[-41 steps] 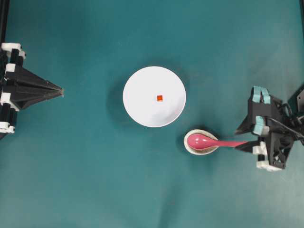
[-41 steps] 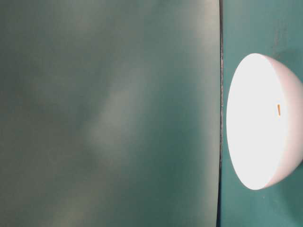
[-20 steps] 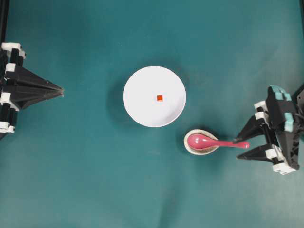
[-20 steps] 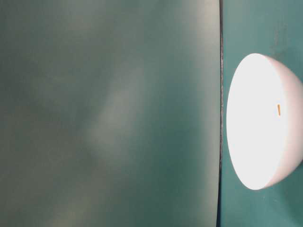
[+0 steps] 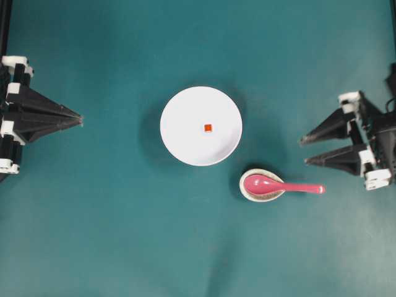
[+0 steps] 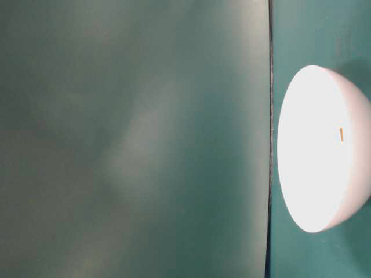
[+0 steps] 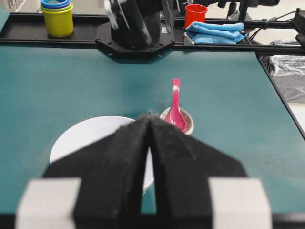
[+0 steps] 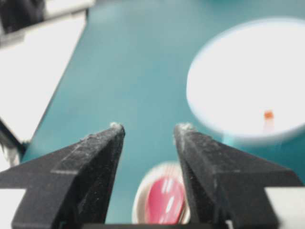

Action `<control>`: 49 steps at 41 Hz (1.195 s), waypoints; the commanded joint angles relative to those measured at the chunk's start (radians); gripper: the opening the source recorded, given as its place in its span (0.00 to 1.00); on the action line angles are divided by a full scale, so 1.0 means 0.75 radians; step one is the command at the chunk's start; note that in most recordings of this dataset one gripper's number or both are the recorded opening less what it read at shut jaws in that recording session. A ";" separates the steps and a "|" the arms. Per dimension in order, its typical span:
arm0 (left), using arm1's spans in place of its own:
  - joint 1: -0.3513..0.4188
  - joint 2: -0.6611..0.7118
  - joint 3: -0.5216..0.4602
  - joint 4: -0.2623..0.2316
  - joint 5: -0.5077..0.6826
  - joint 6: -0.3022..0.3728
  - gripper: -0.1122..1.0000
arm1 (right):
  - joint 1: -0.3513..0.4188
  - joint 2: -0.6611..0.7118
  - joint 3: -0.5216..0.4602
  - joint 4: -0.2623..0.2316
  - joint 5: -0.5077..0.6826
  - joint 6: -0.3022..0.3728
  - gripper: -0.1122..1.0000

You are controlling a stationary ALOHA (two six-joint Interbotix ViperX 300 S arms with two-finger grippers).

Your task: Grip the spoon and scoop the red block from the bowl with right arm.

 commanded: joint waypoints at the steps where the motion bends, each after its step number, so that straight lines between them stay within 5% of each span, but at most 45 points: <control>1: -0.004 0.008 -0.039 0.002 -0.004 0.000 0.10 | -0.006 -0.029 -0.012 0.047 -0.045 -0.076 0.58; 17: -0.004 0.008 -0.041 0.002 -0.004 0.000 0.10 | -0.006 0.053 0.115 0.378 -0.321 -0.215 0.58; 26: -0.004 0.008 -0.041 0.002 -0.004 -0.002 0.10 | 0.022 0.164 0.102 0.382 -0.254 -0.376 0.58; 34: -0.004 0.008 -0.043 0.002 -0.004 -0.002 0.10 | 0.115 0.270 0.102 0.456 -0.256 -0.382 0.58; 49: -0.004 0.008 -0.041 0.002 0.000 -0.002 0.10 | 0.481 0.499 0.098 0.937 -0.483 -0.456 0.58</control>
